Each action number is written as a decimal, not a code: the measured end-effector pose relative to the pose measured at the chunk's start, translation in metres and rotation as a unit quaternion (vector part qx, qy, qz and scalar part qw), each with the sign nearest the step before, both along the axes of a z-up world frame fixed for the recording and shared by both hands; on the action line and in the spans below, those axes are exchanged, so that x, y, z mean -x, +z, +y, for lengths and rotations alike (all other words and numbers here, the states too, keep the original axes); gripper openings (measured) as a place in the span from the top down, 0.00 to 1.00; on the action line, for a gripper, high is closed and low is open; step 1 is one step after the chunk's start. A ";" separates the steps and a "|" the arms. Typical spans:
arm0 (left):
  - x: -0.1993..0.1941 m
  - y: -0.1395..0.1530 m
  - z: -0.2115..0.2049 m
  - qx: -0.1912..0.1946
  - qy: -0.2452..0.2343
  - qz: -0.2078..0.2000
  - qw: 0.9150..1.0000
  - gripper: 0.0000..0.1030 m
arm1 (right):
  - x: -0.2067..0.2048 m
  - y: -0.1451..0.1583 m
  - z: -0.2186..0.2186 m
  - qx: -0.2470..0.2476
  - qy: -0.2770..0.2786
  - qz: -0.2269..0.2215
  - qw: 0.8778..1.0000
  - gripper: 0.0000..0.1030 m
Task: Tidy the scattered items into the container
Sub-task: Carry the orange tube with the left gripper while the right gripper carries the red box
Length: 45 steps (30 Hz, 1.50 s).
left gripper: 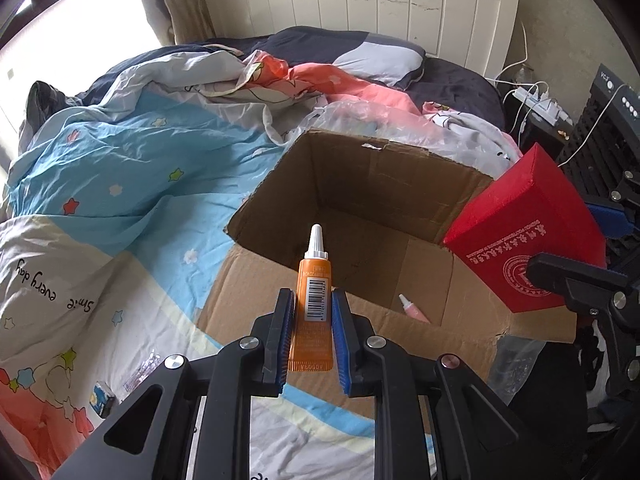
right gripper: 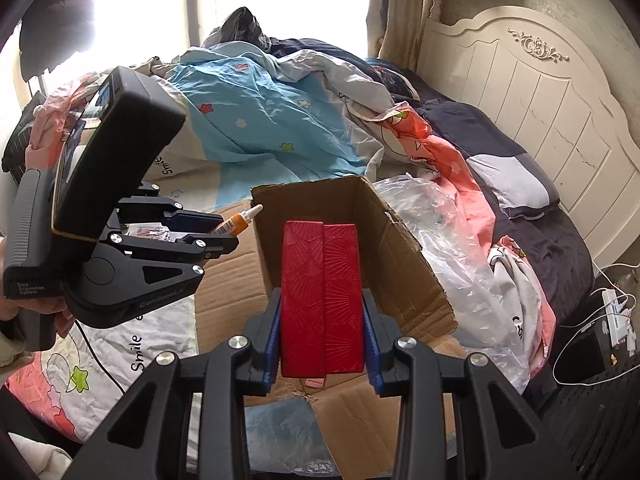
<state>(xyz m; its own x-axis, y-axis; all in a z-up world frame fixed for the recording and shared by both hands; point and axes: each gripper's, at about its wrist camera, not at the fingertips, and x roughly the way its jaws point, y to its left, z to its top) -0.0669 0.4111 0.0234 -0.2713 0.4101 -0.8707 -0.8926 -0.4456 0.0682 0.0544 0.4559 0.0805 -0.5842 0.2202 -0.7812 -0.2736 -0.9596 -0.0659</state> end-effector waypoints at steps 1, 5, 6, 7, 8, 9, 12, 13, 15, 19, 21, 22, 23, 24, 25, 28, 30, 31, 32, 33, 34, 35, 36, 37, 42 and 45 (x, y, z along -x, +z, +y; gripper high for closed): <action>0.002 -0.002 0.000 0.001 -0.004 0.000 1.000 0.82 | -0.001 -0.001 0.003 0.003 -0.003 0.001 1.000 0.69; -0.011 0.008 0.015 0.004 -0.015 0.001 1.000 0.82 | -0.003 -0.004 0.012 0.009 -0.013 0.000 1.000 0.69; -0.016 0.010 0.025 0.004 -0.018 0.002 1.000 0.82 | -0.003 -0.005 0.014 0.010 -0.015 0.000 1.000 0.69; -0.011 0.008 0.030 0.004 -0.021 0.000 1.000 0.82 | -0.004 -0.006 0.015 0.010 -0.016 -0.001 1.000 0.69; -0.019 0.011 0.038 0.001 -0.023 -0.003 1.000 0.82 | -0.004 -0.007 0.017 0.011 -0.017 -0.002 1.000 0.69; -0.026 0.014 0.039 -0.002 -0.025 -0.005 1.000 0.82 | -0.004 -0.008 0.018 0.012 -0.017 -0.003 1.000 0.69; -0.015 0.008 0.047 0.000 -0.031 -0.007 0.999 0.82 | -0.004 -0.012 0.022 0.014 -0.021 -0.007 1.000 0.69; -0.011 0.004 0.052 0.001 -0.033 -0.009 0.999 0.82 | -0.004 -0.013 0.023 0.015 -0.023 -0.008 1.000 0.69; -0.006 0.001 0.056 0.000 -0.037 -0.010 0.999 0.82 | -0.004 -0.015 0.025 0.017 -0.024 -0.009 1.000 0.69; 0.009 -0.008 0.054 0.000 -0.042 -0.015 0.999 0.82 | -0.004 -0.019 0.029 0.020 -0.028 -0.011 0.999 0.69; 0.010 -0.011 0.059 -0.002 -0.040 -0.022 0.999 0.82 | -0.004 -0.021 0.031 0.021 -0.029 -0.013 0.999 0.69; 0.013 -0.008 0.059 -0.002 -0.038 -0.024 0.999 0.82 | -0.003 -0.022 0.033 0.022 -0.029 -0.013 0.999 0.69; 0.023 -0.011 0.064 -0.002 -0.037 -0.025 0.999 0.82 | -0.003 -0.022 0.034 0.021 -0.029 -0.013 0.999 0.69; 0.021 -0.009 0.068 -0.003 -0.037 -0.026 0.999 0.82 | -0.003 -0.023 0.036 0.022 -0.030 -0.013 0.999 0.69; 0.019 -0.005 0.073 -0.003 -0.037 -0.026 0.999 0.82 | -0.003 -0.024 0.038 0.023 -0.031 -0.013 0.999 0.69; 0.013 -0.003 0.080 -0.004 -0.037 -0.025 0.999 0.82 | -0.002 -0.026 0.041 0.025 -0.033 -0.014 0.999 0.69; 0.021 0.003 0.083 -0.004 -0.036 -0.024 0.999 0.82 | -0.001 -0.028 0.042 0.027 -0.033 -0.016 0.999 0.69; 0.031 0.005 0.108 -0.004 -0.035 -0.023 0.999 0.82 | -0.001 -0.029 0.042 0.028 -0.032 -0.016 0.999 0.69; 0.031 0.003 0.104 -0.003 -0.035 -0.023 0.999 0.82 | 0.000 -0.030 0.042 0.028 -0.031 -0.017 0.999 0.69; 0.033 0.002 0.096 -0.004 -0.035 -0.022 0.999 0.82 | 0.001 -0.031 0.042 0.029 -0.030 -0.019 0.999 0.69; 0.039 0.001 0.095 -0.004 -0.034 -0.022 0.999 0.82 | 0.002 -0.033 0.042 0.029 -0.029 -0.019 0.999 0.69; 0.033 0.000 0.090 -0.004 -0.035 -0.023 0.999 0.82 | 0.003 -0.034 0.043 0.030 -0.028 -0.020 0.999 0.69; 0.016 -0.005 0.082 -0.004 -0.035 -0.023 0.999 0.82 | 0.004 -0.035 0.043 0.031 -0.026 -0.022 0.999 0.69; 0.014 -0.009 0.089 -0.003 -0.035 -0.023 0.999 0.82 | 0.005 -0.037 0.043 0.032 -0.025 -0.023 0.999 0.69; 0.031 -0.013 0.067 0.002 -0.039 -0.023 0.999 0.82 | 0.011 -0.046 0.046 0.039 -0.022 -0.029 0.999 0.69; 0.030 -0.020 0.084 0.003 -0.039 -0.028 0.999 0.82 | 0.014 -0.051 0.044 0.042 -0.015 -0.032 0.998 0.68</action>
